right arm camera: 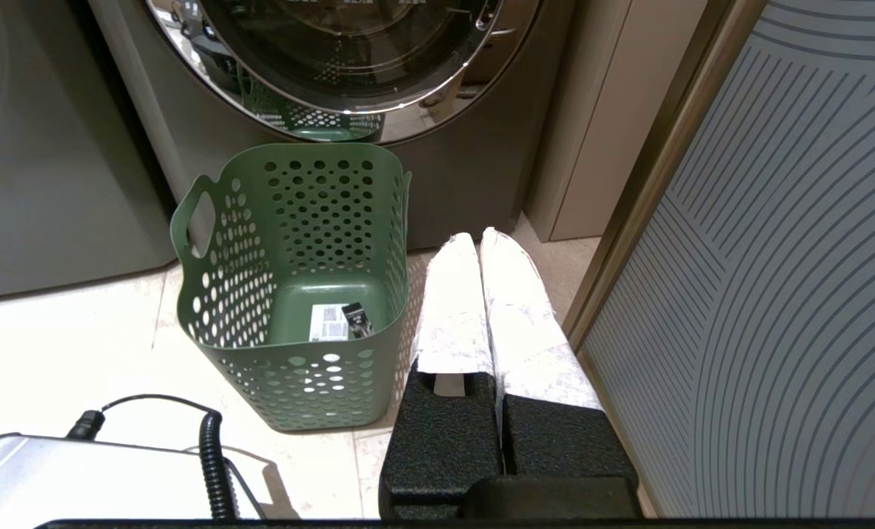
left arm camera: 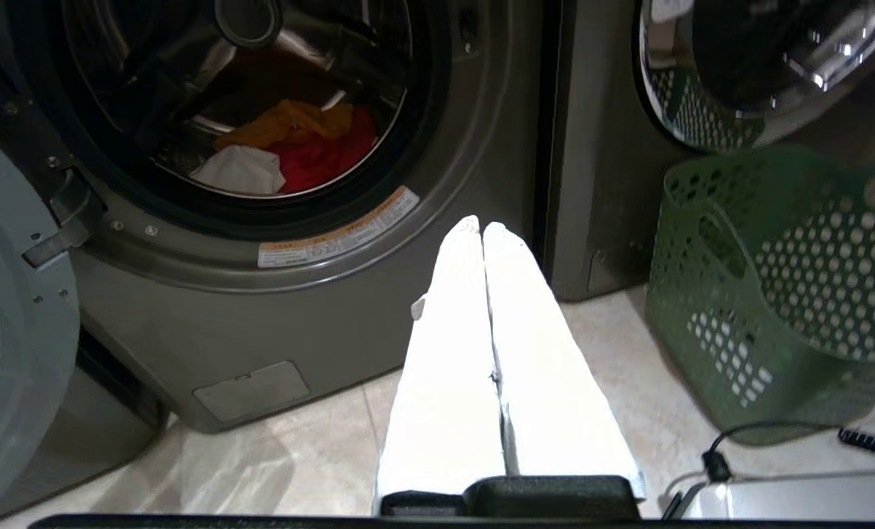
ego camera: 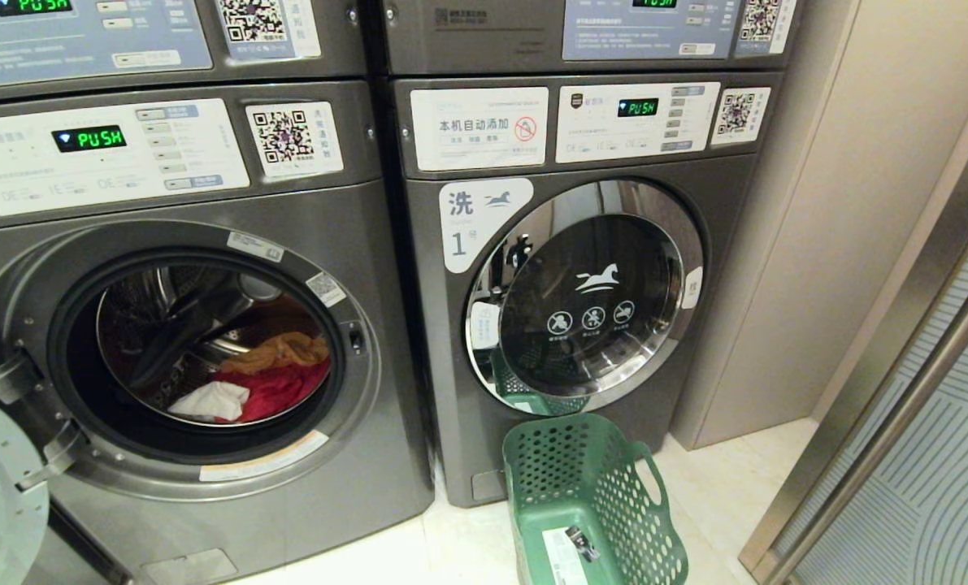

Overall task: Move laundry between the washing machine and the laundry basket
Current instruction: Pick a cloth and place it into the basket

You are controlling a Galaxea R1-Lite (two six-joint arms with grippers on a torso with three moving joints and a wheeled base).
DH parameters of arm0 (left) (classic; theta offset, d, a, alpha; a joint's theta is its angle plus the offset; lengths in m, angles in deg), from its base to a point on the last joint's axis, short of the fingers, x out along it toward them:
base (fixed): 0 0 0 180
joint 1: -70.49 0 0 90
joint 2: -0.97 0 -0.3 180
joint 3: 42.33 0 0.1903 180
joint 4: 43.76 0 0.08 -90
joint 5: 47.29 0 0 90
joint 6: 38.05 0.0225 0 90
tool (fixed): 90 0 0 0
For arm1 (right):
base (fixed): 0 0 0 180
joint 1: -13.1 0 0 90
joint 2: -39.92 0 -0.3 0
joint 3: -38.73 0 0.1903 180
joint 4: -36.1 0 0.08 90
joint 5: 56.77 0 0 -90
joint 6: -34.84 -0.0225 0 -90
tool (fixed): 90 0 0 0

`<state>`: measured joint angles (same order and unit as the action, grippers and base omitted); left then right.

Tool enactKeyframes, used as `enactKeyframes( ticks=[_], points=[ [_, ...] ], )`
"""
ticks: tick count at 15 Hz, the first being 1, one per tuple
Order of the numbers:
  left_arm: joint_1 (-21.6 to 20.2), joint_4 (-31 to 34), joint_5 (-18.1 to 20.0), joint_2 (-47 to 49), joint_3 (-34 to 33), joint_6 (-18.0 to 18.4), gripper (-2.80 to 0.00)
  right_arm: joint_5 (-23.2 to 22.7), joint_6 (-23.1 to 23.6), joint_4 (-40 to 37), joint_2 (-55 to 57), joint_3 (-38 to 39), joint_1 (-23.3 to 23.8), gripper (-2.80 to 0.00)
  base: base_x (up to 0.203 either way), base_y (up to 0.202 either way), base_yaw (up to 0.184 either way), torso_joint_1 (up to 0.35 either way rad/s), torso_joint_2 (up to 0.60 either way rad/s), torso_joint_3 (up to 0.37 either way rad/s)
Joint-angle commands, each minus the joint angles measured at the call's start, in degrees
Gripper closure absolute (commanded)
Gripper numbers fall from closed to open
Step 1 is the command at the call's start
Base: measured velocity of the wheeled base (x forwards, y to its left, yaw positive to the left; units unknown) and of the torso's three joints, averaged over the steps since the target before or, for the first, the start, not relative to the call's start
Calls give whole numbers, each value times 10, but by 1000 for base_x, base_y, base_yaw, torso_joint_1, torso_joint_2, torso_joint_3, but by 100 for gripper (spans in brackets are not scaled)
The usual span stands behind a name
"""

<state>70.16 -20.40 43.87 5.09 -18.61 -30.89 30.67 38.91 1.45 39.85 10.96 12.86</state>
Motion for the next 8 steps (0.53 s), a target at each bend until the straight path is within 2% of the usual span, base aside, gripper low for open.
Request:
enactKeyframes(
  ticks=[1, 8],
  points=[
    [2, 0, -7, -41, -3, -24, 0, 0, 0, 0, 1, 1, 0, 0, 0, 0, 0, 0, 0, 0],
    [2, 2, -9, -41, -4, -33, 0, 0, 0, 0, 1, 0, 0, 0, 0, 0, 0, 0, 0, 0]
  ],
)
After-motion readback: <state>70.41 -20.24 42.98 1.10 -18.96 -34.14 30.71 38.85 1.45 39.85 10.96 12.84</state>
